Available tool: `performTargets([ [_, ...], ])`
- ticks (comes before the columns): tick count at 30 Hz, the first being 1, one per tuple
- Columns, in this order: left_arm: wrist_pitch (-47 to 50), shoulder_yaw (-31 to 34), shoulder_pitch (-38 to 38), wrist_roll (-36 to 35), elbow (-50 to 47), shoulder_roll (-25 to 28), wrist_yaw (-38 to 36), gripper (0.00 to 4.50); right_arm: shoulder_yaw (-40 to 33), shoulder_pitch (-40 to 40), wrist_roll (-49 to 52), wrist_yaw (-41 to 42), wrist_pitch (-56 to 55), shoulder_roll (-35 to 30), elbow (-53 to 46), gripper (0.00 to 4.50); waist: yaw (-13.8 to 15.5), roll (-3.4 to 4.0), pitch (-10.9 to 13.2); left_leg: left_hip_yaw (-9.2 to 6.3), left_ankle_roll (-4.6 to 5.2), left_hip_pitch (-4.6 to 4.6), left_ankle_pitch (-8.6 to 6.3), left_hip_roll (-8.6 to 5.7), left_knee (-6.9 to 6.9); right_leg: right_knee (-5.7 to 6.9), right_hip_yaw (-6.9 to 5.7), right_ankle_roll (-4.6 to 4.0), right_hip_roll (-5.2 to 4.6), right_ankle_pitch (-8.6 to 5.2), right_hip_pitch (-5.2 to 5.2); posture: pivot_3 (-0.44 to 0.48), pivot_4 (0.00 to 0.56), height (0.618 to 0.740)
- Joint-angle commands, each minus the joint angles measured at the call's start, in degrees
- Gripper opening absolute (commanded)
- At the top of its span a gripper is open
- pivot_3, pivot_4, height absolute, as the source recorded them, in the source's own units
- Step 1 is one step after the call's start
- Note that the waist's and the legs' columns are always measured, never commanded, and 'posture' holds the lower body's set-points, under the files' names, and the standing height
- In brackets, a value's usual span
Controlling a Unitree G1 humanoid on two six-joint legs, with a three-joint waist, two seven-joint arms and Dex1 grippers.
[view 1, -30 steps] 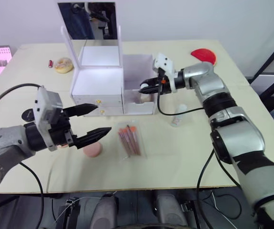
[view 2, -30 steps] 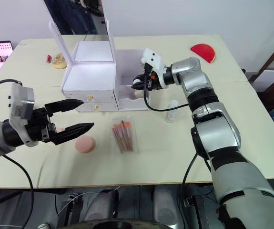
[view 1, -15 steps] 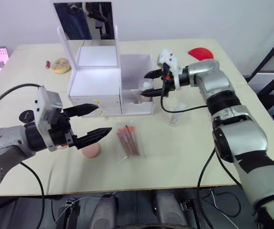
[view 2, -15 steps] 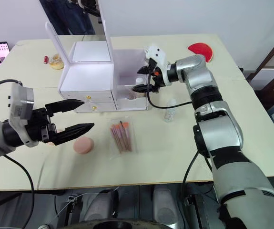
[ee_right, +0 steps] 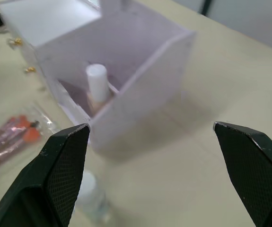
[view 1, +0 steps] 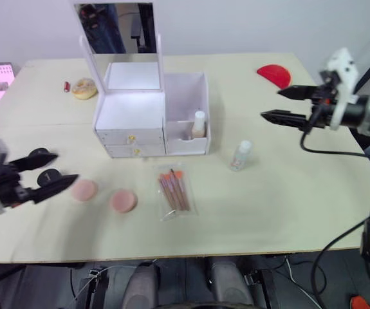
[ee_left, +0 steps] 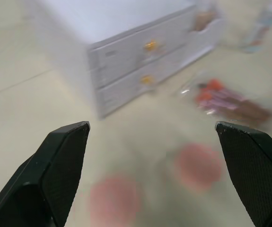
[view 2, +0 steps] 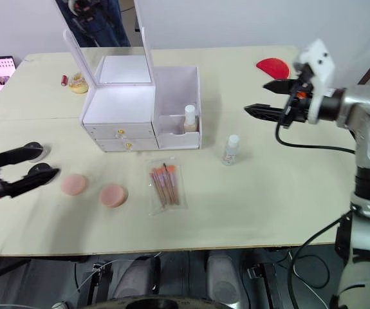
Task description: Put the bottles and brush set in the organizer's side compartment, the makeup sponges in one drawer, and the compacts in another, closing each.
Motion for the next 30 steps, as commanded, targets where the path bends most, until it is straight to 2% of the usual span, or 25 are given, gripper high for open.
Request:
performTargets([
  [1,-6.84,6.28,1.8,6.78,13.61,1.86,-4.11,4.5,-10.29,10.36,1.83,-1.08,-1.54,-2.77,-4.47,4.44,0.17,0.0,0.0,0.02,0.0,0.0,0.0,0.0,0.02,-0.01,0.01,0.03,0.0,-0.03,0.03,0.0,0.15,0.739],
  [5,-17.17,7.79,1.69,13.17,31.61,3.42,-6.35,4.5,-19.98,27.09,0.99,0.44,-11.05,-2.6,-0.77,4.44,0.34,-0.09,-0.05,0.07,0.0,-0.05,-0.01,0.0,0.06,-0.06,0.02,0.15,-0.02,-0.1,0.06,0.0,0.15,0.739],
  [8,-22.74,7.7,0.18,15.53,41.0,4.45,-6.83,4.5,-22.82,36.26,-0.08,2.09,-18.29,-3.05,3.0,4.44,0.37,-0.17,-0.08,0.09,-0.01,-0.04,-0.01,-0.01,0.06,-0.07,0.02,0.18,-0.06,-0.12,0.07,0.0,0.15,0.739],
  [11,-26.76,6.79,-1.5,16.86,47.39,5.25,-7.71,4.5,-24.66,38.23,1.33,0.94,-20.98,-3.01,7.36,4.44,0.0,-0.18,-0.07,0.1,-0.02,0.02,-0.02,0.0,0.07,-0.06,0.03,0.17,-0.07,-0.11,0.08,0.0,0.15,0.739],
  [15,-28.24,5.83,-3.92,17.02,48.85,5.2,-8.12,4.5,-23.69,38.62,2.13,0.34,-22.65,-3.27,8.38,4.44,-0.25,-0.22,-0.08,0.12,-0.02,0.12,-0.02,0.03,0.04,-0.03,0.02,0.11,-0.07,-0.07,0.07,0.0,0.15,0.739],
  [20,-25.1,3.38,-5.6,15.42,39.64,2.69,-8.17,4.5,-19.99,35.86,3.48,-2.61,-19.0,-3.64,5.91,4.44,0.13,-0.21,-0.08,0.12,-0.02,0.09,-0.02,0.04,-0.03,-0.01,0.02,0.03,-0.06,-0.01,0.06,0.0,0.15,0.739],
  [25,-15.99,-3.64,-4.81,10.61,16.24,-1.88,-6.99,4.5,-11.95,29.24,5.67,-4.84,-14.54,-2.82,-0.43,4.44,0.25,-0.19,-0.07,0.11,-0.03,0.09,-0.01,0.03,0.06,0.03,0.03,0.05,-0.06,0.0,0.1,0.0,0.15,0.739],
  [30,-4.53,-11.77,-7.55,1.56,-8.41,-4.82,-0.17,4.5,0.26,19.12,7.84,-7.67,-8.36,0.41,-6.83,4.44,0.21,-0.23,-0.06,0.05,-0.02,0.06,-0.01,0.03,0.07,0.06,0.04,0.02,-0.03,0.03,0.11,0.0,0.15,0.739],
])
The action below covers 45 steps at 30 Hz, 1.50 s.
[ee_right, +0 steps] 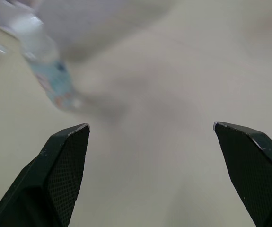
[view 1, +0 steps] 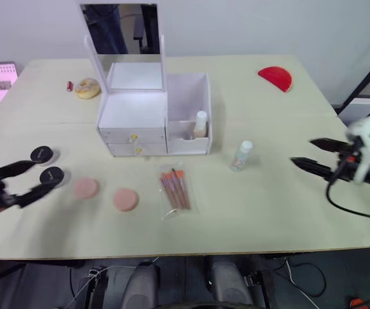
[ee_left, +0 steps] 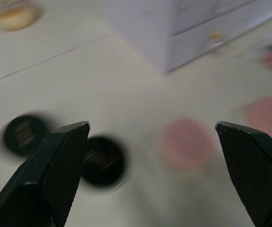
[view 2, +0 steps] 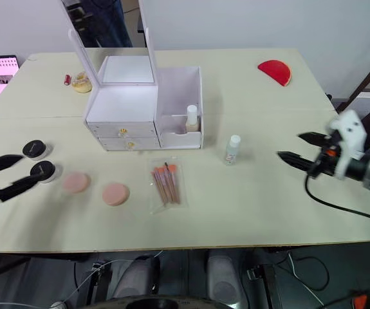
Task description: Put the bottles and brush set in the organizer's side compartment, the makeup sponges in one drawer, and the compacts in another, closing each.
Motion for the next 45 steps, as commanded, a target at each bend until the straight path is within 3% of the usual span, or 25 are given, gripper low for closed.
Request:
performTargets([
  [1,7.14,-3.75,-2.49,-7.53,-15.34,-0.92,5.75,4.5,5.87,-6.22,1.54,-2.57,3.5,2.15,-2.94,4.44,-0.06,0.0,0.0,0.0,0.0,0.0,0.0,0.0,-0.01,-0.01,0.0,-0.07,0.01,0.05,0.0,0.0,0.15,0.739],
  [8,14.18,-6.84,-5.13,-15.73,-28.35,-0.39,10.82,4.5,11.99,-12.32,3.0,-1.89,5.13,5.11,-0.53,4.44,0.12,0.01,0.01,-0.02,0.01,-0.03,0.01,0.0,0.0,-0.03,0.04,-0.06,0.05,0.04,0.0,0.0,0.15,0.739],
  [20,16.91,-6.73,-6.9,-19.28,-31.19,0.24,14.68,4.5,15.01,-13.39,1.66,-2.76,2.27,7.12,2.66,4.44,0.05,0.01,0.01,-0.02,0.02,0.02,0.01,-0.01,0.08,0.0,0.04,-0.12,0.07,0.07,0.08,0.0,0.15,0.739],
  [23,16.96,-6.71,-6.76,-19.6,-31.41,0.55,14.97,4.5,15.17,-13.58,1.62,-2.72,1.86,7.25,3.26,3.61,0.08,0.01,0.01,-0.02,0.02,0.0,0.01,-0.01,0.08,0.0,0.04,-0.12,0.06,0.07,0.08,0.0,0.15,0.739],
  [29,16.9,-6.73,-6.89,-19.83,-31.28,0.96,15.31,4.5,14.91,-13.88,1.86,-2.97,1.41,7.77,4.03,0.69,0.08,0.01,0.01,-0.02,0.02,0.01,0.01,-0.01,0.09,0.0,0.04,-0.12,0.07,0.07,0.08,0.0,0.15,0.739],
  [38,16.67,-6.63,-6.36,-19.67,-30.88,0.89,15.44,4.5,14.03,-16.14,4.24,-2.72,2.77,7.51,1.61,0.69,0.01,0.03,0.02,-0.02,0.02,0.01,0.01,-0.01,0.09,0.0,0.04,-0.12,0.07,0.07,0.08,0.0,0.15,0.739],
  [45,15.43,-6.65,-6.0,-16.96,-27.66,0.75,14.46,4.5,16.69,-30.28,10.38,-1.62,9.74,10.29,-2.1,0.69,-0.08,0.07,0.05,-0.05,0.02,0.03,0.01,-0.01,0.05,0.02,0.04,-0.13,0.08,0.08,0.05,0.0,0.15,0.739],
])
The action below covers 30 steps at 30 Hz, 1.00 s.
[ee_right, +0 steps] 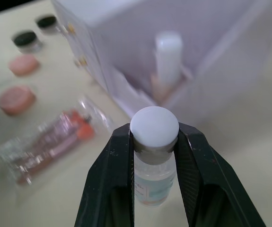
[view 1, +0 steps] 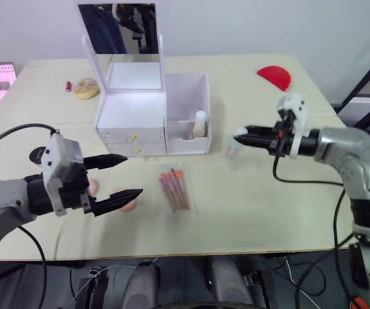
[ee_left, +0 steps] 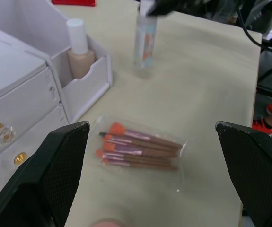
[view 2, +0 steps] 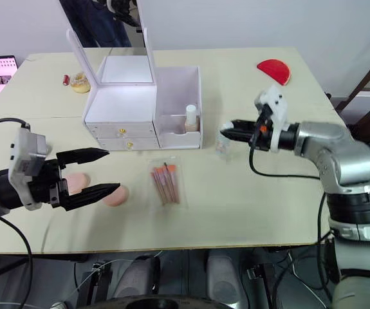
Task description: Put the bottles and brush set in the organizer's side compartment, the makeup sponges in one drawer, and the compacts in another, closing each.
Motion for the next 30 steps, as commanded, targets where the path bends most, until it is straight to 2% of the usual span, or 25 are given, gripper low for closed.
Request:
performTargets([
  [1,-1.35,0.97,-0.52,1.09,1.17,0.28,-0.6,4.5,1.0,-8.39,3.59,-0.94,2.61,3.87,-2.2,0.69,-0.03,-0.01,-0.01,-0.01,0.0,0.0,0.0,0.0,0.0,0.0,0.0,0.0,0.01,0.0,0.0,0.0,0.15,0.739],
  [6,-1.58,-0.39,-0.99,1.45,1.09,-0.76,-0.39,4.5,5.83,-17.75,-1.42,-4.24,0.65,10.47,5.57,0.69,0.2,-0.03,-0.02,-0.02,0.0,-0.05,0.0,0.0,0.01,-0.02,0.0,0.0,0.01,0.0,0.0,0.0,0.15,0.739],
  [12,-1.24,-0.61,-0.97,1.24,0.44,-1.51,0.07,4.5,11.84,-25.13,-8.19,-0.7,-7.26,14.52,18.05,0.69,0.04,-0.02,-0.01,-0.02,0.0,-0.15,0.0,0.0,-0.03,-0.08,0.0,0.01,0.01,0.01,-0.08,0.0,0.15,0.739],
  [23,-0.65,0.5,0.19,0.21,-1.55,-2.06,1.89,4.5,18.22,-28.45,-19.17,3.3,-19.94,21.3,35.72,0.69,-0.14,-0.01,0.0,-0.03,-0.01,-0.09,0.0,0.0,-0.06,0.0,0.01,0.03,0.03,0.0,-0.09,0.0,0.15,0.739],
  [30,-0.54,1.33,0.98,-0.58,-2.31,-2.01,3.07,4.5,19.7,-28.36,-24.28,4.42,-25.22,23.84,41.66,0.69,-0.05,0.0,0.0,-0.03,-0.01,-0.11,0.01,0.0,-0.06,-0.01,0.0,0.03,0.03,0.0,-0.09,0.0,0.15,0.739],
])
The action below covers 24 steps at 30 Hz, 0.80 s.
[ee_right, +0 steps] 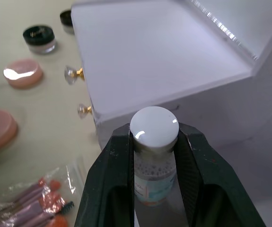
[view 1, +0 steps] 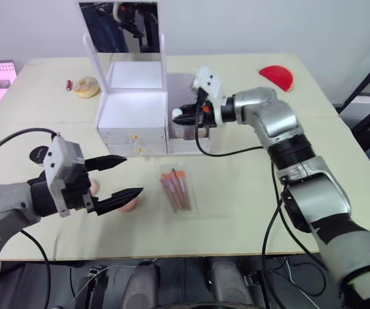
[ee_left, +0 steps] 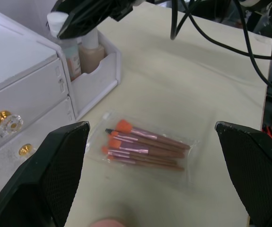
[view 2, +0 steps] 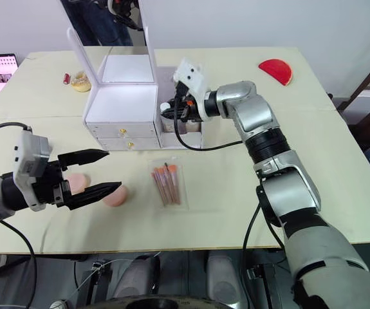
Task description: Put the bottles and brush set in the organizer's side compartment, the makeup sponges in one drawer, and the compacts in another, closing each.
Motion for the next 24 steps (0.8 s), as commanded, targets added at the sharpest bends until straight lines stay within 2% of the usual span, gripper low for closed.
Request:
performTargets([
  [1,-0.38,2.2,-0.05,-1.04,-1.44,0.16,0.7,4.5,-0.51,-2.06,-1.94,0.33,-3.28,1.18,1.28,0.69,-0.04,0.0,0.0,0.0,0.0,0.0,0.0,0.0,0.01,0.0,0.0,0.0,0.0,0.0,0.0,0.0,0.15,0.739],
  [14,-0.48,2.49,0.21,-1.8,-1.46,0.46,1.59,4.5,-1.12,-2.33,-5.95,0.74,-6.91,2.61,5.47,0.69,-0.11,0.0,0.0,0.0,0.0,0.04,0.0,0.0,0.01,0.03,0.01,-0.01,0.01,0.0,0.0,0.0,0.15,0.739],
  [21,-0.68,2.09,-0.05,-1.52,-0.8,0.53,1.29,4.5,-2.57,-2.72,-4.81,1.69,-5.11,2.09,2.67,4.17,-0.09,0.0,0.0,0.0,-0.01,0.04,0.01,0.0,0.02,0.04,0.0,-0.01,0.01,0.01,0.0,0.0,0.15,0.739],
  [22,-0.7,2.07,-0.14,-1.53,-0.72,0.53,1.27,4.5,-3.02,-3.04,-4.42,1.93,-4.48,1.74,1.9,4.47,-0.09,0.0,0.0,0.0,-0.01,0.04,0.01,0.0,0.02,0.04,0.01,-0.01,0.01,0.01,0.0,0.0,0.15,0.739],
  [24,-0.74,2.07,-0.23,-1.5,-0.57,0.53,1.17,4.5,-3.96,-3.61,-3.74,2.65,-3.0,0.81,0.02,4.47,-0.02,0.01,0.0,-0.01,-0.01,0.04,0.01,0.0,0.02,0.05,0.01,-0.01,0.01,0.01,0.0,0.0,0.15,0.739],
])
